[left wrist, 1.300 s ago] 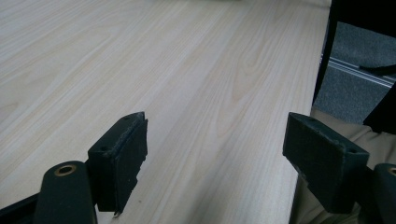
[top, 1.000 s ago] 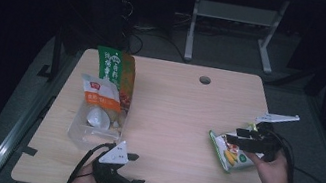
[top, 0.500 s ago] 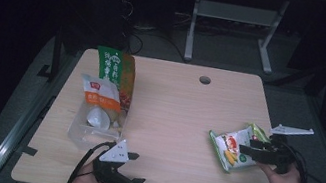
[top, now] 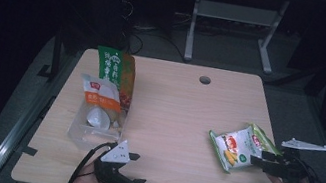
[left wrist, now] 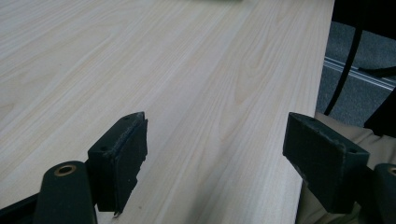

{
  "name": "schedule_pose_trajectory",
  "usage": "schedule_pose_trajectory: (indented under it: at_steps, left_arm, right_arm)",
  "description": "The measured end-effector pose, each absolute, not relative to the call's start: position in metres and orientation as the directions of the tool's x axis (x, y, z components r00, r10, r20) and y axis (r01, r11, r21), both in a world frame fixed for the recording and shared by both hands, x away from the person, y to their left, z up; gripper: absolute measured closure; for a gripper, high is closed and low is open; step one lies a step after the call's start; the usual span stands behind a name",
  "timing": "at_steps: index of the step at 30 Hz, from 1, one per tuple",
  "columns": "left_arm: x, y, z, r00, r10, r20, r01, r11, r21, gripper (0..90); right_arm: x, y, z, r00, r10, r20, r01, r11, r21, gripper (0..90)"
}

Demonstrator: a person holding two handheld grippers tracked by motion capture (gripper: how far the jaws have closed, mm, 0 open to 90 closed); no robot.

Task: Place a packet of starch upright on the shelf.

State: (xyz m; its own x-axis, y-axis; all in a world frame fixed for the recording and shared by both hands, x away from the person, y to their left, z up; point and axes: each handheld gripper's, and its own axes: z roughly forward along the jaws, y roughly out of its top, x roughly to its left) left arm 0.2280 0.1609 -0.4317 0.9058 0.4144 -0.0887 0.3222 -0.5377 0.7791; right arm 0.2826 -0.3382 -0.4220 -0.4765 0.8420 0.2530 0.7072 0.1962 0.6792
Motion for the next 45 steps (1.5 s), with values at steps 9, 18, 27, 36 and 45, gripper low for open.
schedule_pose_trajectory:
  at_steps: [9,18,27,36,45]
  left_arm:
    - [0.228,0.163,-0.431,0.907,0.413,-0.082,0.316,-0.539,0.78,21.2]
    - [0.228,0.163,-0.43,0.908,0.413,-0.078,0.313,-0.54,0.781,20.9]
    - [0.229,0.162,-0.431,0.908,0.411,-0.084,0.317,-0.54,0.78,20.9]
    - [0.229,0.162,-0.431,0.909,0.409,-0.084,0.316,-0.542,0.779,21.0]
    - [0.229,0.159,-0.431,0.911,0.404,-0.082,0.312,-0.546,0.778,21.2]
  right_arm:
    - [0.267,-0.351,-0.427,-0.44,0.859,0.261,0.716,0.161,0.679,40.3]
    - [0.258,-0.36,-0.437,-0.377,0.88,0.288,0.745,0.104,0.659,37.1]
    - [0.272,-0.362,-0.446,-0.341,0.881,0.327,0.775,0.066,0.629,34.6]
    - [0.293,-0.362,-0.464,-0.295,0.842,0.451,0.807,-0.033,0.59,34.6]
    - [0.302,-0.358,-0.464,-0.347,0.797,0.494,0.795,-0.03,0.606,61.3]
